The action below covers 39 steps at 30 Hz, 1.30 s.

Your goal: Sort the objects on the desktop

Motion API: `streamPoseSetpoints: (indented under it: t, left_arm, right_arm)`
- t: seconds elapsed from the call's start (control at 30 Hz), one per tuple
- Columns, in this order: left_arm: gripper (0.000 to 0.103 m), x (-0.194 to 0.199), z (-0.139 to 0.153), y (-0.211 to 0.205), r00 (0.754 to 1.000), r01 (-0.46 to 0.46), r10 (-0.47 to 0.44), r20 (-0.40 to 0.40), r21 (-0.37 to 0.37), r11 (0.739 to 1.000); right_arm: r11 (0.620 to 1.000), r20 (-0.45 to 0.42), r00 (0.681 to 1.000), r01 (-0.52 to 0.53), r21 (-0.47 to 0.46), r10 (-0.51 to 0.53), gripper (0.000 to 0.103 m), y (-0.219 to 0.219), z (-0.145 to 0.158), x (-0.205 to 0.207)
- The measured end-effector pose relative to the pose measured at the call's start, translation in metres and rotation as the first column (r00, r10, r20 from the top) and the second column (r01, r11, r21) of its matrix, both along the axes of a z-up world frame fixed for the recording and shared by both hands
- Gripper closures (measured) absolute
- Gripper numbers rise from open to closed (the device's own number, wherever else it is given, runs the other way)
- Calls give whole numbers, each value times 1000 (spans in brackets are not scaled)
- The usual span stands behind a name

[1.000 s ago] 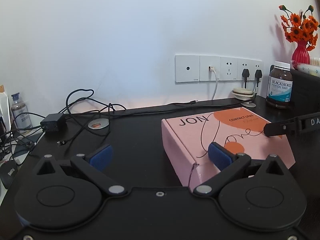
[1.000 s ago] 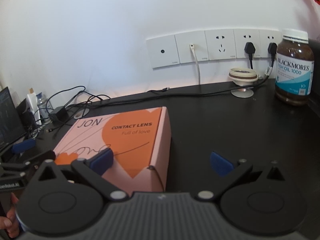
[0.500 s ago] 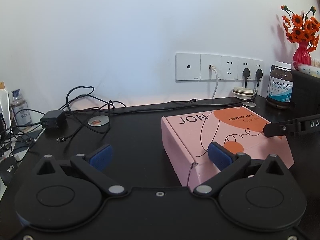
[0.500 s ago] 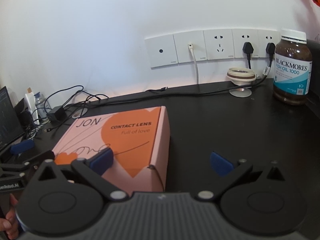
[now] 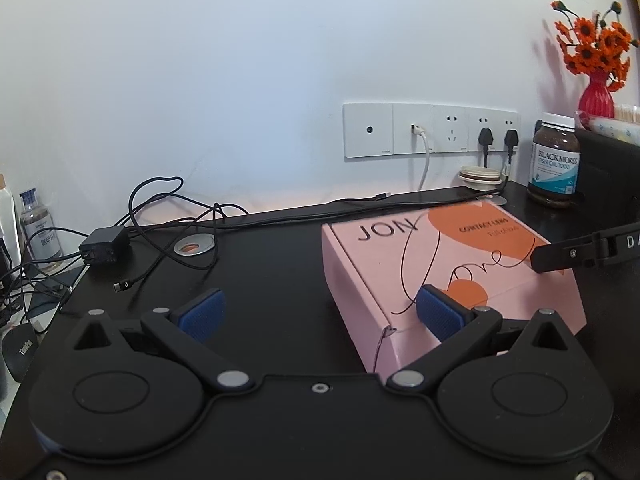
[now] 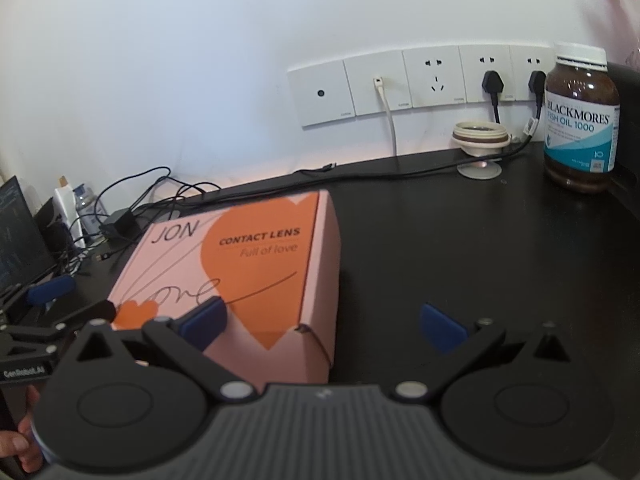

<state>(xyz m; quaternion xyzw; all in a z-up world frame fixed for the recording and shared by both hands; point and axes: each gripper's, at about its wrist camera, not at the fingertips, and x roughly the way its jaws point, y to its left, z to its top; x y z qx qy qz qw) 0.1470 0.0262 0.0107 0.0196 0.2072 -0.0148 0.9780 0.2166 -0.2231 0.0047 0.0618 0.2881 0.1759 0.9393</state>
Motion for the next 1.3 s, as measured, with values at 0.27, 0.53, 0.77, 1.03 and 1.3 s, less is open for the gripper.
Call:
streamPoseSetpoints:
  t: [0.27,0.53,0.77,1.03,1.3]
  left_arm:
    - [0,3,-2,3,1000,7,-7,4,-18,1000]
    - [0,5,-1,0,1000,3,-3,11,9,1000]
    - [0,7,-2,0,1000,-4,4,14,9,1000]
    - [0,2,0,-3,999,36,-39,38,72,997]
    - [0,-40,1,3,970,166,-205,134,253,953]
  right_arm:
    - [999,-18,1000,-18,35,18,1,-3,-1,8]
    - [996,-40,999,10,84,-7,1,-6,-4,6]
    - [996,-34,999,3,87,-1,1,-7,-4,1]
    - [997,4,999,-43,66,42,1,-8,-3,1]
    - [983,156,971,-181,-19,181,1,-18,14,-11]
